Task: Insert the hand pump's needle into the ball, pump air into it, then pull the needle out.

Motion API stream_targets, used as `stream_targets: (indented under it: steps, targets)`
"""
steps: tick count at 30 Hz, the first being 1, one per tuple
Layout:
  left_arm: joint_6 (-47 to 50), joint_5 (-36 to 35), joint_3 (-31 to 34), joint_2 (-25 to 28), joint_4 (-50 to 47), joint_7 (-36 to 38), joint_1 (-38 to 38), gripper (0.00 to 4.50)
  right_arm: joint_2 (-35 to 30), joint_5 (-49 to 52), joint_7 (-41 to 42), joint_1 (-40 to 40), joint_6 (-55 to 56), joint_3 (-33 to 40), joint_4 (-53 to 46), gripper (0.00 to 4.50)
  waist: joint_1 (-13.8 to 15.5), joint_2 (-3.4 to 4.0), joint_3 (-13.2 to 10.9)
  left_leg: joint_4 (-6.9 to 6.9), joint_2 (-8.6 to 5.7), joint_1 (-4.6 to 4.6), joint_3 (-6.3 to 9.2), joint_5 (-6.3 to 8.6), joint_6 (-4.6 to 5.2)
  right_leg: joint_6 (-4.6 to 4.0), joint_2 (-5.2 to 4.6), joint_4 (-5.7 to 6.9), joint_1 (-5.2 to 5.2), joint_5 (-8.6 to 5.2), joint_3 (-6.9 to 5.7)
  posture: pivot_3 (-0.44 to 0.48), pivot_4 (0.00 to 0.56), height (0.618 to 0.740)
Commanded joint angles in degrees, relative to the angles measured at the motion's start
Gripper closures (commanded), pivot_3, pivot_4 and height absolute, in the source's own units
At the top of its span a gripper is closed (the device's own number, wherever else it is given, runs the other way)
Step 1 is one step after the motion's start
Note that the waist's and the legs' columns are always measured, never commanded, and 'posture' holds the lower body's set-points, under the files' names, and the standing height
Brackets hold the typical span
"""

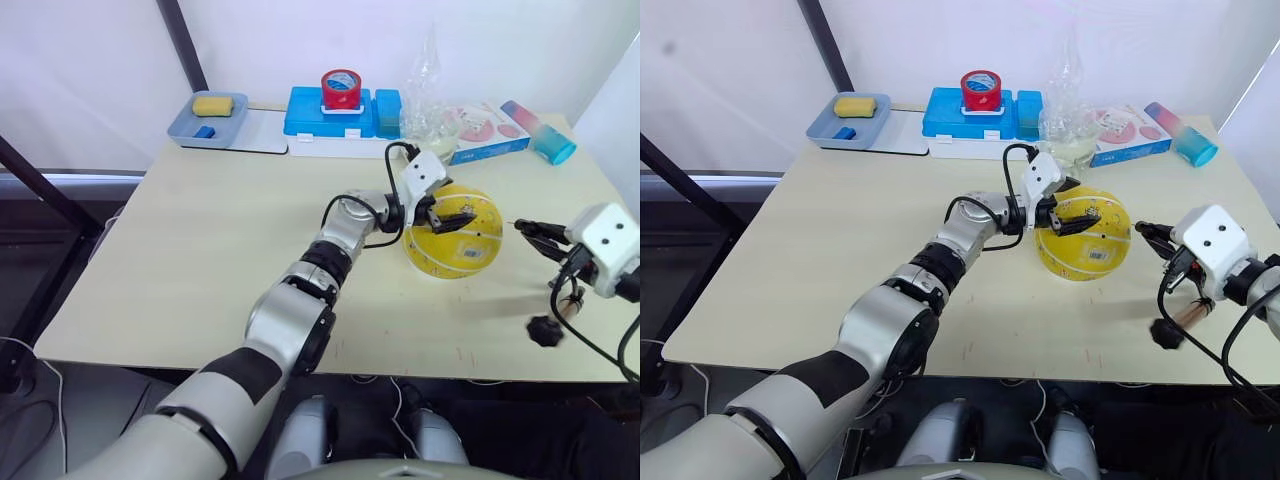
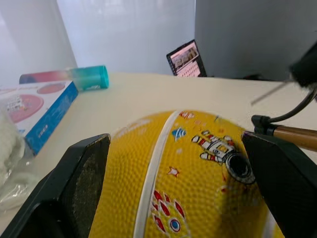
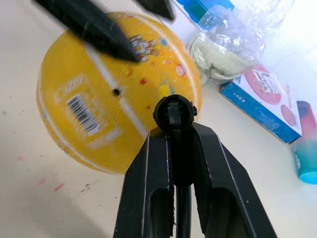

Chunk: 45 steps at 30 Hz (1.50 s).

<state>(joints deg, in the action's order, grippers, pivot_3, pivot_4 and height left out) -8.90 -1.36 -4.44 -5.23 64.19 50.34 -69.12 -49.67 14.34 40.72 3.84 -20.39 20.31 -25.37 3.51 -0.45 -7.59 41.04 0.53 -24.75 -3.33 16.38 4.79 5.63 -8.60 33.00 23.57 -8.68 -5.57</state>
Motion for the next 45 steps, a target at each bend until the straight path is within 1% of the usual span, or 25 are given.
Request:
stream_targets:
  steps: [1,4,7,12,15,20,23,25,29,33,35,39,45]
  targets:
    - [0.99,-3.62,2.15,0.21,-4.87,3.44,-1.94,0.00,1.53,-1.88,-1.03,1.01,4.99,1.71,0.99,4.45,-0.01,0.07,-0.05,0.00,0.00,0.00,0.00,0.00,0.00,0.00,0.00,0.00,0.00,0.00,0.00,0.000,0.150,0.729]
    - [1.93,-5.14,2.44,1.46,-8.40,6.78,-1.37,0.00,3.60,-2.96,-1.61,2.22,8.10,1.29,1.97,4.45,-0.05,0.17,-0.13,0.00,0.00,0.00,-0.02,-0.01,-0.02,0.00,0.01,0.00,0.00,0.00,0.03,0.000,0.150,0.729]
    - [3.72,-6.59,1.99,4.35,-13.58,11.66,0.69,0.00,5.92,-4.12,-2.41,3.74,10.95,0.81,2.78,4.45,-0.31,0.21,-0.16,-0.02,-0.01,0.00,-0.01,-0.03,-0.05,-0.01,0.03,-0.01,0.00,0.00,0.04,0.000,0.150,0.729]
    - [7.85,-9.49,0.74,11.38,-25.20,21.03,7.59,0.00,10.07,-5.22,-4.28,5.72,14.75,0.46,4.62,4.45,-1.55,0.36,-0.23,-0.09,0.00,0.06,-0.04,-0.05,-0.08,-0.02,0.06,0.01,0.00,-0.01,0.11,0.000,0.150,0.729]
    - [11.58,-11.77,0.29,16.88,-33.53,26.36,12.97,0.00,12.71,-4.60,-5.76,5.85,16.03,1.03,5.68,4.45,-2.11,0.46,-0.31,-0.08,0.04,0.09,-0.08,-0.07,-0.10,-0.02,0.12,0.06,0.01,-0.01,0.18,0.000,0.150,0.729]
    - [17.47,-16.18,1.02,24.92,-44.77,30.79,20.97,0.00,15.36,-4.19,-6.72,5.94,18.53,0.97,7.94,4.45,-2.50,0.54,-0.34,-0.08,0.04,0.13,-0.06,-0.10,-0.16,-0.03,0.13,0.11,-0.02,-0.01,0.22,0.000,0.150,0.729]
    - [19.30,-18.40,1.77,29.78,-50.09,32.49,26.09,0.00,16.27,-4.38,-6.73,6.06,19.78,0.39,9.28,4.45,-2.73,0.59,-0.36,-0.09,0.05,0.21,-0.08,-0.11,-0.18,-0.03,0.15,0.16,-0.02,-0.02,0.29,0.000,0.150,0.729]
    - [21.66,-21.17,3.34,33.53,-54.74,33.51,30.56,0.00,17.15,-4.22,-7.11,5.46,20.34,-0.08,10.56,4.45,-2.85,0.60,-0.37,-0.12,0.07,0.24,-0.11,-0.13,-0.21,-0.04,0.19,0.18,-0.01,-0.03,0.33,0.000,0.150,0.729]
    - [23.67,-24.00,4.60,37.45,-60.54,33.43,35.66,0.00,17.75,-4.16,-7.55,4.48,21.55,-0.09,12.24,4.45,-2.55,0.65,-0.40,-0.25,0.11,0.37,-0.17,-0.16,-0.27,-0.09,0.21,0.20,0.01,-0.07,0.41,0.000,0.150,0.729]
    - [25.06,-26.55,6.76,42.38,-67.30,33.94,43.75,0.00,17.54,-4.28,-8.01,2.02,22.01,-0.52,14.54,4.45,-2.88,0.67,-0.41,-0.38,0.08,0.53,-0.26,-0.17,-0.30,-0.09,0.22,0.19,-0.01,-0.08,0.63,0.000,0.150,0.729]
    - [25.30,-27.62,7.14,43.54,-69.07,33.51,45.82,0.00,17.57,-4.22,-8.21,1.30,21.93,-0.81,15.09,4.45,-2.78,0.67,-0.43,-0.72,0.08,0.91,-0.48,-0.20,-0.35,-0.22,0.24,0.20,-0.13,-0.18,0.82,0.000,0.150,0.729]
    - [25.78,-29.54,8.09,44.78,-71.73,32.27,48.93,0.00,18.14,-3.70,-9.04,-0.63,20.75,-1.28,15.35,4.45,-2.69,0.71,-0.45,-0.76,0.32,0.93,-0.43,-0.31,-0.54,-0.30,0.50,0.26,-0.10,-0.23,0.81,0.000,0.150,0.729]
    - [25.13,-30.00,7.87,45.21,-72.32,31.03,50.40,0.00,19.57,-2.10,-11.12,-3.13,18.48,-1.02,14.61,4.45,-2.74,0.70,-0.45,-0.76,0.40,1.00,-0.52,-0.32,-0.58,-0.61,0.55,0.71,0.05,-0.43,0.90,0.000,0.150,0.729]
